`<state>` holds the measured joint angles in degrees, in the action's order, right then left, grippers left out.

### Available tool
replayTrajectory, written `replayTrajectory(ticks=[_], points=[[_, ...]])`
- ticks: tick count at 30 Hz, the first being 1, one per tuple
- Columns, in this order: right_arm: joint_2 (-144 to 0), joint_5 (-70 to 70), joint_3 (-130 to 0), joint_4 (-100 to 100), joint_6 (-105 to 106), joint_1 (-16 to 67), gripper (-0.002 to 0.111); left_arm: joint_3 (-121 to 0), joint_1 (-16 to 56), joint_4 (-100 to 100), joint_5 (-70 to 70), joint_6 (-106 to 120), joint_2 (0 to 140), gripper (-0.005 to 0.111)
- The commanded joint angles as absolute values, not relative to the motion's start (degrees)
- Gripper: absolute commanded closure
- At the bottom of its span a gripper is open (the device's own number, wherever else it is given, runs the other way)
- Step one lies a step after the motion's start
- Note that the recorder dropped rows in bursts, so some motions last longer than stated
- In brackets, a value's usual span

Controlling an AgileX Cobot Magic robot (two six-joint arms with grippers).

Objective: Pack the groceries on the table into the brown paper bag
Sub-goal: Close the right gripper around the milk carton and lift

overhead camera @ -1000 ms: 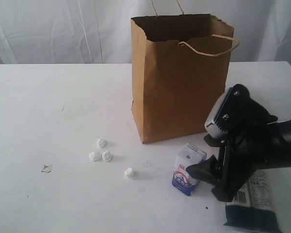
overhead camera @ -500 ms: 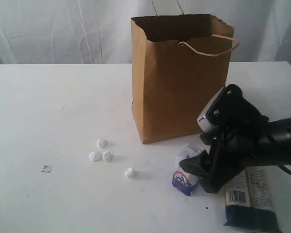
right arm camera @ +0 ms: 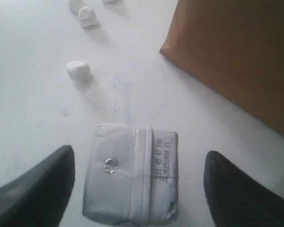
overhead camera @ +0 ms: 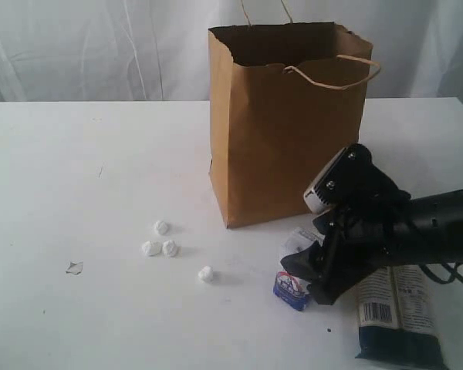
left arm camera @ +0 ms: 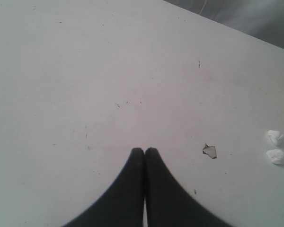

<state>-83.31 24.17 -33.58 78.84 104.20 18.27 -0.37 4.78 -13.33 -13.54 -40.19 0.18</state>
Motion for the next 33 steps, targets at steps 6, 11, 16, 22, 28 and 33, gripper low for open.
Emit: replayTrajectory(ticks=[6, 11, 16, 22, 28, 33], points=[[-86.1, 26.2, -33.6, 79.5, 105.6, 18.3, 0.044, 0.0, 4.7, -13.3, -13.4, -40.1, 0.0, 0.107], [-86.1, 26.2, -33.6, 79.5, 105.6, 18.3, 0.064, 0.0, 4.7, -13.3, -13.4, -40.1, 0.0, 0.107], [-86.1, 26.2, -33.6, 79.5, 105.6, 18.3, 0.076, 0.0, 4.7, -13.3, -13.4, -40.1, 0.0, 0.107], [-85.9, 26.2, -33.6, 79.5, 105.6, 18.3, 0.077, 0.0, 4.7, -13.3, -13.4, -40.1, 0.0, 0.107], [-83.4, 26.2, -33.6, 79.5, 105.6, 18.3, 0.077, 0.0, 4.7, -13.3, -13.4, -40.1, 0.0, 0.107], [-80.5, 26.2, -33.6, 79.6, 105.6, 18.3, 0.077, 0.0, 4.7, -13.5, -13.4, -40.1, 0.0, 0.107]])
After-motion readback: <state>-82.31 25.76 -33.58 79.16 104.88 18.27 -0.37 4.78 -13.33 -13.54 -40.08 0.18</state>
